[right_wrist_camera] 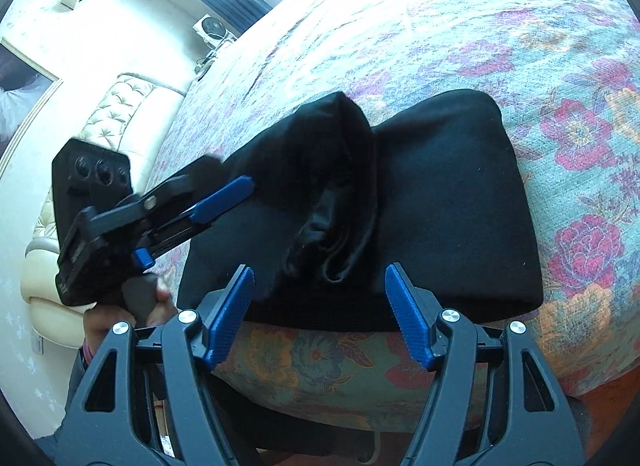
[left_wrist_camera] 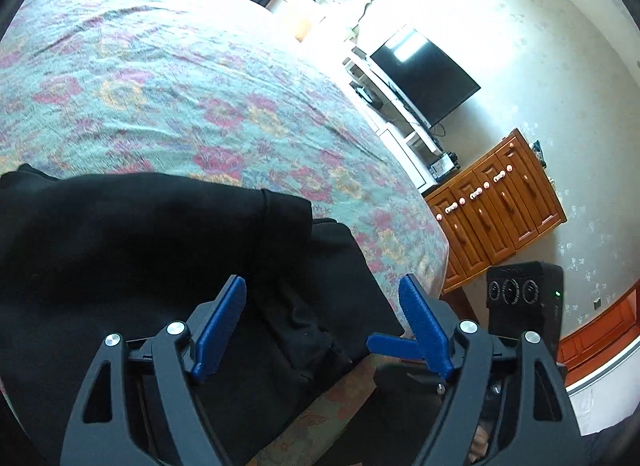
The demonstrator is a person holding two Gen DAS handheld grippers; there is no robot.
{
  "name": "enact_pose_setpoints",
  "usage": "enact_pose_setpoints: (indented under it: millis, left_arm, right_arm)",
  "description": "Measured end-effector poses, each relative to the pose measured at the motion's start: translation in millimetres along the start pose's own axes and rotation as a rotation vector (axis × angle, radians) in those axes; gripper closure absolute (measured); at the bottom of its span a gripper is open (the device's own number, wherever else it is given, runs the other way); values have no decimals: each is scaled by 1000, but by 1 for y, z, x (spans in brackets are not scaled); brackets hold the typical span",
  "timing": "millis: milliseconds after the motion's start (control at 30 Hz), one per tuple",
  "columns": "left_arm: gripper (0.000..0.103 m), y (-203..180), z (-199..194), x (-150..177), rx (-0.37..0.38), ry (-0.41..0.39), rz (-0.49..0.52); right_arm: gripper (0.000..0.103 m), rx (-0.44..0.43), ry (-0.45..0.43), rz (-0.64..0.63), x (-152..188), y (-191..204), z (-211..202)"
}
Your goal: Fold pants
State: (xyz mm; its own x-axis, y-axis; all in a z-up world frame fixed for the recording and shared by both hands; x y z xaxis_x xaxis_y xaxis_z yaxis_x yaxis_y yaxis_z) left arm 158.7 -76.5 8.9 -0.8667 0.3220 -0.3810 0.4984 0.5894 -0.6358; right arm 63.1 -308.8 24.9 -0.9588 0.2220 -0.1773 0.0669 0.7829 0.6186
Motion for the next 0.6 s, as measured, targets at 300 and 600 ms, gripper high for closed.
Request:
enact_pose_setpoints:
  millis: [300, 600]
  left_arm:
    - [21, 74, -95, 43, -328, -140, -121]
    - [21, 133, -115, 90, -363, -130, -280]
  right_arm:
    - [33, 14, 23, 64, -51, -19, 12]
    - [33, -38, 141, 79, -66, -19, 56]
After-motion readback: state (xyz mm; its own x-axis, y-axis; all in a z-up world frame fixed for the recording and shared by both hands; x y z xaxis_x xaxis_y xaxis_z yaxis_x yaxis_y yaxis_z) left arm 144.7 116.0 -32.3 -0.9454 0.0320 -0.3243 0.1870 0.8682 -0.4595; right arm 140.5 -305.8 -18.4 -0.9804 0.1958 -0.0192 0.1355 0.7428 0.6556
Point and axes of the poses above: each gripper's, at about its wrist camera, not at the fingertips, and z roughly the way its jaws point, y to its left, x to its underside, the point moved 1 cm from there along z, roughly the way its jaws point, and after that the axes turned 14 degrees about y, right-handed, at the moved point
